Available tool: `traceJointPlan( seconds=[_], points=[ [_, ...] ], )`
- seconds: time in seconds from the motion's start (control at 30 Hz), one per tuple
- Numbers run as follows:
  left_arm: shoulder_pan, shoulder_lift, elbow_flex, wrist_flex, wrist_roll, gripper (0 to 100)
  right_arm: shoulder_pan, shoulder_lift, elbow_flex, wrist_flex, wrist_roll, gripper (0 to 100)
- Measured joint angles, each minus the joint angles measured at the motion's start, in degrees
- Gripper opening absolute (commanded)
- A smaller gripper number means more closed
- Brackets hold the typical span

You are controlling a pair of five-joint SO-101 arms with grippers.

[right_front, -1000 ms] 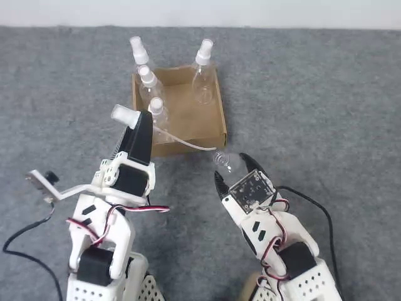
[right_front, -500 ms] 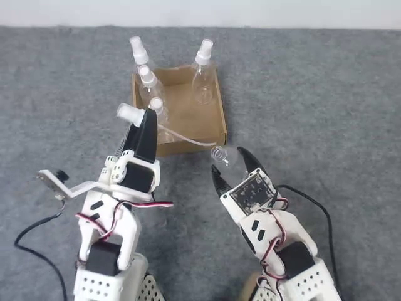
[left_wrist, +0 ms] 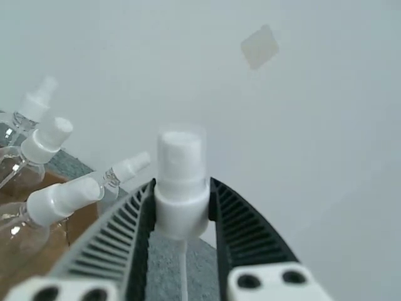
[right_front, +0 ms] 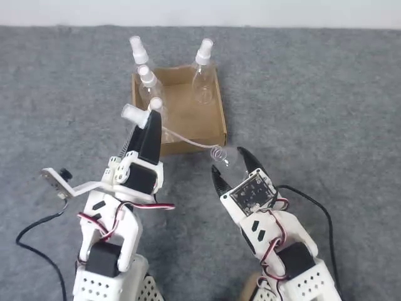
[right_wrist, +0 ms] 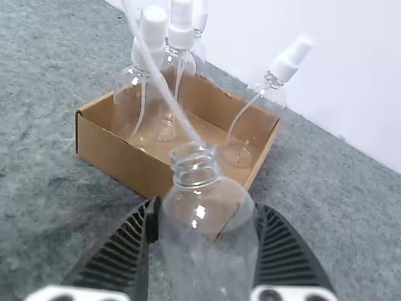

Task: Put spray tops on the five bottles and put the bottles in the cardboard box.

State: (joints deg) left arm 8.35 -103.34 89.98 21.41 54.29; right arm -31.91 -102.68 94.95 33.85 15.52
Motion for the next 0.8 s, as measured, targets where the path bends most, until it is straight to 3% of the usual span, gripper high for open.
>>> traceJointPlan(
  seconds=[0.37,0.8],
  points=[
    [4.75,0.00,-1.32,3.87,-3.34,1,0.18,0.00,0.00,0.00,0.00,8.4],
    [2.90,0.00,-3.78,3.87,-3.34,1,0.18,0.00,0.09,0.00,0.00,8.4]
  ],
)
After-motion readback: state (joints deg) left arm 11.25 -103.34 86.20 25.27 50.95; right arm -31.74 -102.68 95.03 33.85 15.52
